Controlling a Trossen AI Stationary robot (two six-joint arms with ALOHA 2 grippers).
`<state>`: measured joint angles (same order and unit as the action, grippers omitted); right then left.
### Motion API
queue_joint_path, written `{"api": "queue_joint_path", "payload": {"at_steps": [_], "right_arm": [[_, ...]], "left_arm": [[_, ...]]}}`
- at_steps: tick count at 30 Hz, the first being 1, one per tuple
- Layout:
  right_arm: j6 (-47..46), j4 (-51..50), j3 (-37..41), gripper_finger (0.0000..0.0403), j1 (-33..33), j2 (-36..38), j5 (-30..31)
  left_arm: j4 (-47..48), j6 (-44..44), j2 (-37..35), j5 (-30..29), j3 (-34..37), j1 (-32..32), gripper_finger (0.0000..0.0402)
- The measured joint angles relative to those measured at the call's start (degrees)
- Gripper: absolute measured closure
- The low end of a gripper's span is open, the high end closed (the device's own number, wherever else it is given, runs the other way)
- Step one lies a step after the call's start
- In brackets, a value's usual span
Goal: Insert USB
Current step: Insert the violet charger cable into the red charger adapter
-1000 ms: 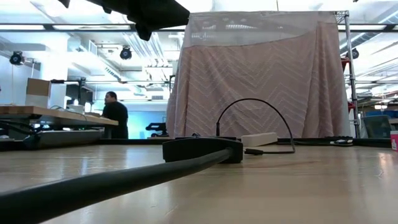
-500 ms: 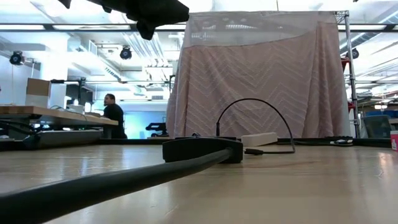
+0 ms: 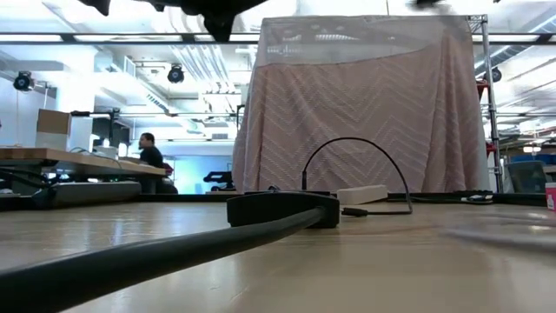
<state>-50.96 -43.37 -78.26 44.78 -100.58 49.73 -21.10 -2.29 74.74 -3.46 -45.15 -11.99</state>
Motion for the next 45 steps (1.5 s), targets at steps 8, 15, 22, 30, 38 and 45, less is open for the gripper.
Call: {"api": "queue_joint_path", "payload": {"at_steps": [8,15,22,30,38,45], "right_arm": [[21.1,16.0,0.2,0.0399,-5.8,3.2,4.3],[37.3,31.3,1.8,0.0399,-6.7,5.5,4.4],[49.1,46.0,3.5,0.0399,-7.6,5.5,4.1],[51.6,49.3,3.5,0.0399,-10.0,5.5,3.8],[51.5,50.6,3.5,0.0399,-11.1,5.5,3.9],[51.4,51.6,3.5,0.0398,-11.1,5.5,3.9]], "left_arm": [[-5.4,-3.0,3.5,1.7,0.0,0.0,0.0291],[-12.2,-4.8,5.6,11.8,0.0,-0.2,0.0242],[-22.3,-4.1,9.5,16.8,0.0,-0.5,0.0216],[-24.4,-2.6,11.3,18.0,-2.3,-0.9,0.0226],[-23.9,-1.2,11.3,15.2,-2.9,-0.9,0.0265],[-23.9,-1.1,11.3,14.9,-2.9,-0.9,0.0331]]}}
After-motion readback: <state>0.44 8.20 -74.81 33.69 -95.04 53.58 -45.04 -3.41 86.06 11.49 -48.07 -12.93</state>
